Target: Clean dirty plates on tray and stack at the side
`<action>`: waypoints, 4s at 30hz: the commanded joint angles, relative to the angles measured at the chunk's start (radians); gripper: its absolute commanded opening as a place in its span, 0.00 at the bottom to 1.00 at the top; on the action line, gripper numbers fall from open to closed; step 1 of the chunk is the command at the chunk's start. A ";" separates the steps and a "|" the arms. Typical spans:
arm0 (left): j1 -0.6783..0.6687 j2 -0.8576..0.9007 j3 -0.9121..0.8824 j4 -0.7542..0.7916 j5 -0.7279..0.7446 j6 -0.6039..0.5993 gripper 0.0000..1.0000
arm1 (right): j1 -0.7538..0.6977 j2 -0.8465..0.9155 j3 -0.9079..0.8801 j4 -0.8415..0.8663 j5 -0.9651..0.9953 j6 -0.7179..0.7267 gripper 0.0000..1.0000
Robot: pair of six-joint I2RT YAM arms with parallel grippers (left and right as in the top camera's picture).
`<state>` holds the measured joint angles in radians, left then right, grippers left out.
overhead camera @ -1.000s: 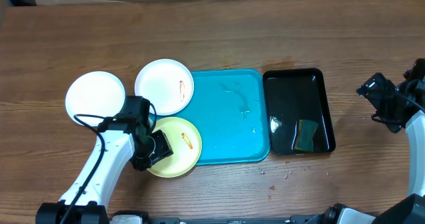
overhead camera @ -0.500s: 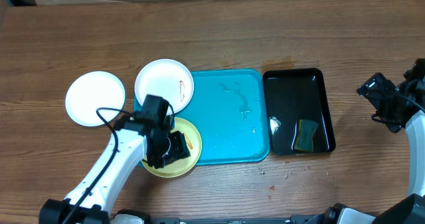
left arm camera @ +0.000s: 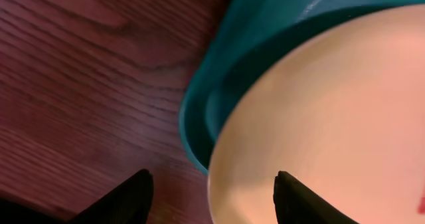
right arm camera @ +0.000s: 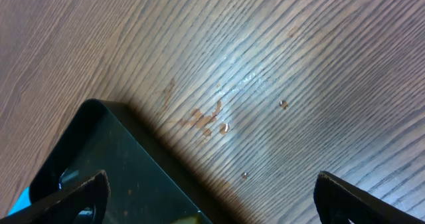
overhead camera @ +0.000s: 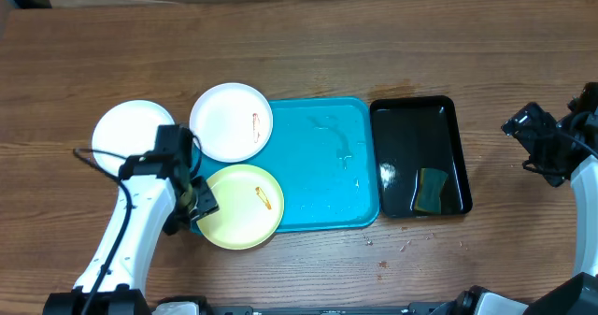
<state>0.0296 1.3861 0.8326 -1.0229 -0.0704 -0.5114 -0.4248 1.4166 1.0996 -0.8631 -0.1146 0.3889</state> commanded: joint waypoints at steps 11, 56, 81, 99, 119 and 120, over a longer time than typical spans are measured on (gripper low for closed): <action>0.008 0.000 -0.074 0.072 0.190 0.147 0.59 | -0.003 -0.007 0.020 0.005 0.009 0.005 1.00; -0.382 0.000 -0.102 0.264 0.030 -0.118 0.63 | -0.003 -0.007 0.020 0.005 0.010 0.005 1.00; -0.383 0.000 -0.189 0.484 -0.008 -0.093 0.43 | -0.003 -0.007 0.020 0.005 0.009 0.004 1.00; -0.383 0.000 -0.192 0.542 0.027 0.071 0.32 | -0.003 -0.007 0.020 0.045 0.008 0.005 1.00; -0.383 0.137 -0.166 0.584 0.124 0.086 0.33 | 0.409 0.022 0.219 -0.299 0.087 -0.285 0.80; -0.383 0.138 -0.163 0.583 0.123 0.086 0.33 | 0.429 0.032 0.206 -0.308 0.088 -0.285 0.79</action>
<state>-0.3534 1.4868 0.6655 -0.4313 0.0158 -0.4404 -0.0402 1.4242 1.3327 -1.1580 -0.0780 0.1162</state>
